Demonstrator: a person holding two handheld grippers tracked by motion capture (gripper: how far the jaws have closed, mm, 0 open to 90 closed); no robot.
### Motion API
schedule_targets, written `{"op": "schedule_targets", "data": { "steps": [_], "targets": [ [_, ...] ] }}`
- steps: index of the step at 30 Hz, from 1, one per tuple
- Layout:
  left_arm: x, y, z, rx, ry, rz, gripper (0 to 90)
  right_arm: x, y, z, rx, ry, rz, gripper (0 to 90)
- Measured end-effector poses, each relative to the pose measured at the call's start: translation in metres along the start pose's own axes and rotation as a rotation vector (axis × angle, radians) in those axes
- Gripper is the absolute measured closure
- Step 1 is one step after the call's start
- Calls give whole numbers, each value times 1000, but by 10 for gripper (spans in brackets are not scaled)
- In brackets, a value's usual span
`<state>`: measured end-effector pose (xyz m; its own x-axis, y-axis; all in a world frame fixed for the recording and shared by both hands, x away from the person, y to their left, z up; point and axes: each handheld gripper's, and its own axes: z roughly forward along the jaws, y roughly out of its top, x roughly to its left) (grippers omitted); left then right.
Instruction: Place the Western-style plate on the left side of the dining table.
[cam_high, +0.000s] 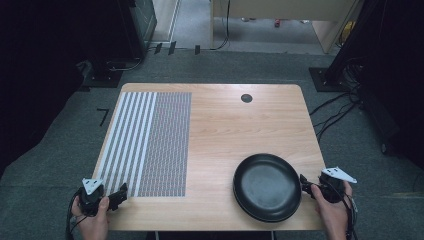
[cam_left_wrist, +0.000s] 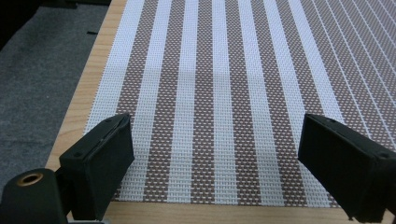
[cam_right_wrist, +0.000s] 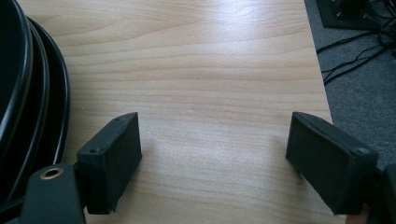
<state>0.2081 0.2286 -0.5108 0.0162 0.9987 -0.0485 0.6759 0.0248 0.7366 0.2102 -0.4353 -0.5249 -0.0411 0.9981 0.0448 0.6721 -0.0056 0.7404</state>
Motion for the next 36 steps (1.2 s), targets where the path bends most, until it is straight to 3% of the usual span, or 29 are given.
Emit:
{"op": "schedule_targets", "data": {
  "steps": [5,10,15,20,31,36],
  "targets": [
    [-2,2,-3,-13,4,1,100,0,0,-1,6,-15,10,175],
    [-12,5,-5,-29,-6,36,97,-6,2,-8,-22,-29,53,172],
    [-20,7,-6,-35,-23,40,97,-10,4,-14,-54,-67,94,177],
    [-38,12,-7,-44,-53,79,97,-14,5,-19,-61,-68,120,178],
    [-62,21,-7,-51,-103,99,97,-12,10,-28,-92,-69,125,181],
    [-83,29,-4,-57,-140,139,97,-10,11,-31,-102,-73,131,182]
  ]
}}
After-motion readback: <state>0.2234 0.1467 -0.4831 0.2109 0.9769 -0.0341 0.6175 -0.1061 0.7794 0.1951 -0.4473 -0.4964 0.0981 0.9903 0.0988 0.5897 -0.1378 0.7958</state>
